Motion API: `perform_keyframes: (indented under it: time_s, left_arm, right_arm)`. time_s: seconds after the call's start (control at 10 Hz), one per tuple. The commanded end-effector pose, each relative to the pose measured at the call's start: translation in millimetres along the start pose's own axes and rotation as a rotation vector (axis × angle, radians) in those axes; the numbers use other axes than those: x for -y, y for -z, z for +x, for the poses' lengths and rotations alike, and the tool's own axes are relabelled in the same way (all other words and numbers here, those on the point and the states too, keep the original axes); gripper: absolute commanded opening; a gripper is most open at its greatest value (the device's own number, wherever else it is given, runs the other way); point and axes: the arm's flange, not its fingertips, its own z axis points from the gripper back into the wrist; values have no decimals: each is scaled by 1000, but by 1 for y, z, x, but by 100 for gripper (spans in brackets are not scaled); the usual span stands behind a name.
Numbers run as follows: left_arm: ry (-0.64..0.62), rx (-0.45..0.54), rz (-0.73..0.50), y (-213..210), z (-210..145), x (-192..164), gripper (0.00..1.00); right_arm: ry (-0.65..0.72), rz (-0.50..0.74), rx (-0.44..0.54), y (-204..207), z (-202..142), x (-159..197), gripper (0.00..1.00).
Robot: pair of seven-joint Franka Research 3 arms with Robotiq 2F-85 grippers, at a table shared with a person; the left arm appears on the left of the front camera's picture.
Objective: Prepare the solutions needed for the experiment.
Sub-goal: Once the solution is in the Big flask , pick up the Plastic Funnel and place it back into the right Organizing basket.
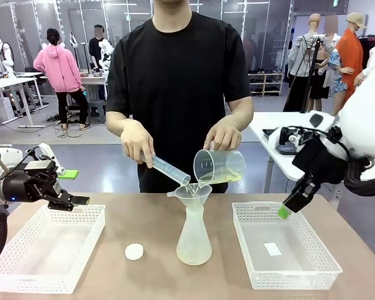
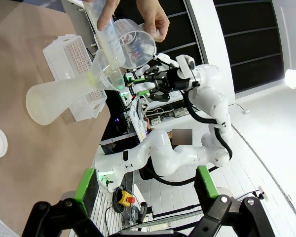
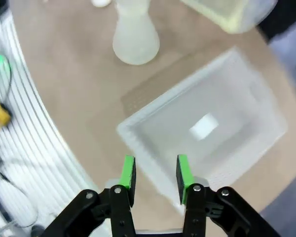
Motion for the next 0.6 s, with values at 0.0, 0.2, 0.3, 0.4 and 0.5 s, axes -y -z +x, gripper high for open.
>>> perform_keyframes:
  time_s: [0.0,0.2,0.3,0.4,0.5]
  left_arm:
    - [2,1,-4,0,0,1,100]
    - [2,1,-4,0,0,1,100]
    - [2,1,-4,0,0,1,100]
    - [2,1,-4,0,0,1,100]
    - [2,1,-4,0,0,1,100]
  right_arm:
    - [364,151,104,5,-16,6,44]
    - [583,371,150,14,-33,19,44]
    - [654,472,174,17,-40,23,44]
    - [689,559,174,22,-46,24,44]
    - [714,625,260,25,-50,24,44]
